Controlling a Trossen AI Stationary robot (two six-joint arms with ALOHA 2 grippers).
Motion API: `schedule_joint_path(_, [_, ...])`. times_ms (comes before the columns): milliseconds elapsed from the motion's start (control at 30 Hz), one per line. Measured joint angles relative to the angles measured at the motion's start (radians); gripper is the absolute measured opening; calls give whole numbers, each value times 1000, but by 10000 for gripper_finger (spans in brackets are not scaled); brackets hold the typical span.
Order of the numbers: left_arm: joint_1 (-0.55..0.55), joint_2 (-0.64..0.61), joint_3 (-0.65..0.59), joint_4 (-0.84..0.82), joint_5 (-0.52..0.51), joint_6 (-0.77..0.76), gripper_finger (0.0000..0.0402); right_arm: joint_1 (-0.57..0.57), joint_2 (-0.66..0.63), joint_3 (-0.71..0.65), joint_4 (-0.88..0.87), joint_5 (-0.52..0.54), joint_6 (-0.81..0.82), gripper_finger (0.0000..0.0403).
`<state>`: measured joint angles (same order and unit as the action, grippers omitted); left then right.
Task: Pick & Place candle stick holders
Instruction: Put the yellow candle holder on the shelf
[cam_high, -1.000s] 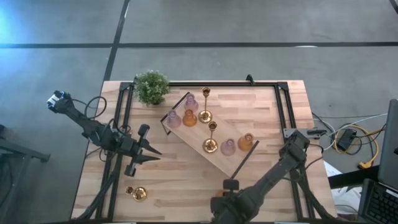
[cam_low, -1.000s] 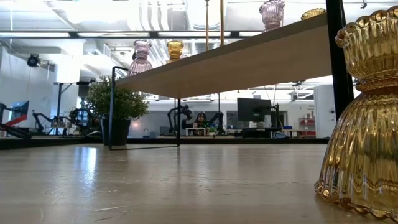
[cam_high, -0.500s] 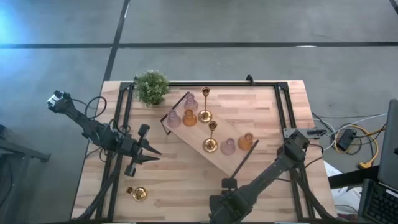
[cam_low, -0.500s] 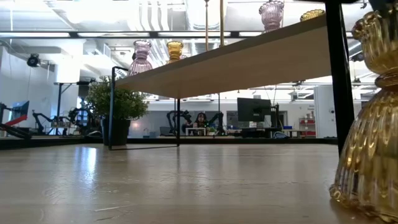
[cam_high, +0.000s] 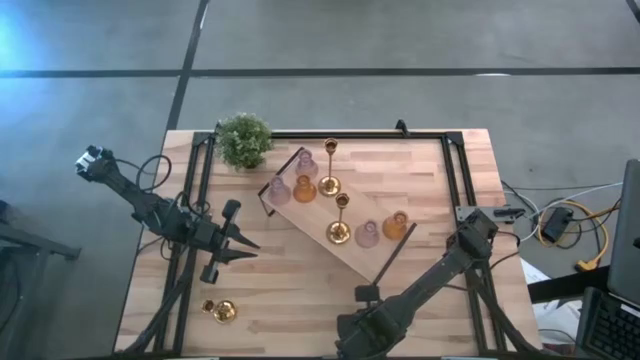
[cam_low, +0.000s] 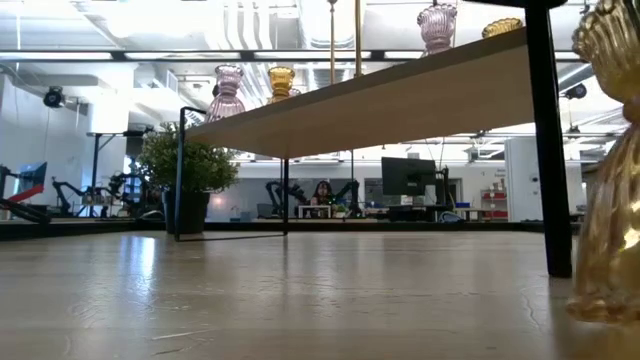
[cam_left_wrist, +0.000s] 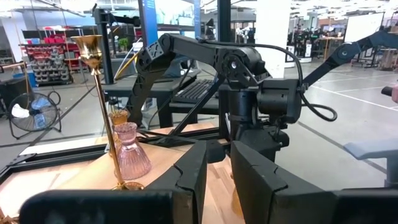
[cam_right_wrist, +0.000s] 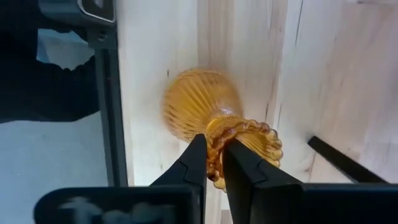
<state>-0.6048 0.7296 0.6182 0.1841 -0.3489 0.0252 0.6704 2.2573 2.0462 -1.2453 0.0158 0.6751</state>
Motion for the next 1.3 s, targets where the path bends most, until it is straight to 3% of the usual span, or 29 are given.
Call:
schedule_joint_path(300, [0,0,0,0,0,-2,78,-5,6,122,-45,-7,-50,19])
schedule_joint_path(500, [0,0,0,2,0,-2,78,-6,-7,311,-167,90,-83,19])
schedule_joint_path(800, [0,-2,0,3,0,-4,78,-30,-153,290,-166,275,-165,18])
schedule_joint_path(1100, [0,-3,0,2,0,-3,78,-97,-197,289,-333,302,-183,18])
schedule_joint_path(1300, [0,-7,0,1,0,-3,78,-131,-209,289,-326,302,-230,18])
